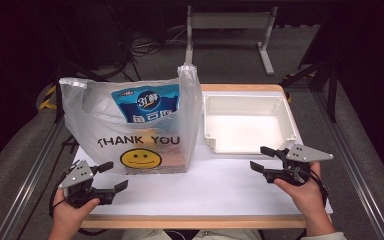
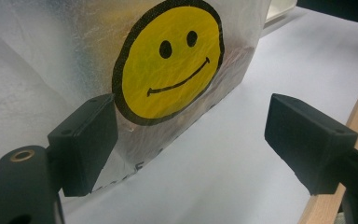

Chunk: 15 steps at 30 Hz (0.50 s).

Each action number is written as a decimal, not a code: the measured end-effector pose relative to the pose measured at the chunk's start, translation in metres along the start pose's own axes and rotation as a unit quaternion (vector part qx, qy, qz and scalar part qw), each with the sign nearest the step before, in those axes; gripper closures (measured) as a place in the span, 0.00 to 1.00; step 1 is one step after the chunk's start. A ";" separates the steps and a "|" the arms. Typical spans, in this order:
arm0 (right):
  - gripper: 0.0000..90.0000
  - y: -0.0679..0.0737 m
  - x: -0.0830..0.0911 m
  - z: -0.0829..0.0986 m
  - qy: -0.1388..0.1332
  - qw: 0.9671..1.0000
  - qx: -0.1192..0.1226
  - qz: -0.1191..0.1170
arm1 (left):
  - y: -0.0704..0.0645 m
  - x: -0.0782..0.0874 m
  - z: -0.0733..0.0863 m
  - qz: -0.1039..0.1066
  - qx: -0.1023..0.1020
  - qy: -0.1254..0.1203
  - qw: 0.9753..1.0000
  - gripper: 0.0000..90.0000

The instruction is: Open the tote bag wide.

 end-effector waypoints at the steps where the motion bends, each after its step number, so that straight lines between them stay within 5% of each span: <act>1: 0.35 0.000 -0.001 0.000 -0.001 1.000 -0.001 0.001 | 0.000 0.001 -0.001 -0.001 -0.001 -0.003 1.000 0.20; 9: 0.35 0.001 -0.006 0.001 0.003 1.000 -0.001 0.000 | -0.004 0.013 -0.008 0.002 -0.008 0.002 1.000 0.19; 15: 0.36 0.004 -0.011 0.000 0.010 1.000 0.001 0.000 | 0.000 0.027 -0.014 -0.015 -0.012 -0.002 1.000 0.18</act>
Point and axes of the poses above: each handheld gripper's, and its own axes: x roughly backward along the jaws, z roughly out of its underside, y roughly to its left, the point moved 7 cm from there along -x, roughly forward along the jaws, and after that the axes turned 6 degrees about -y, right-handed, at the moved point
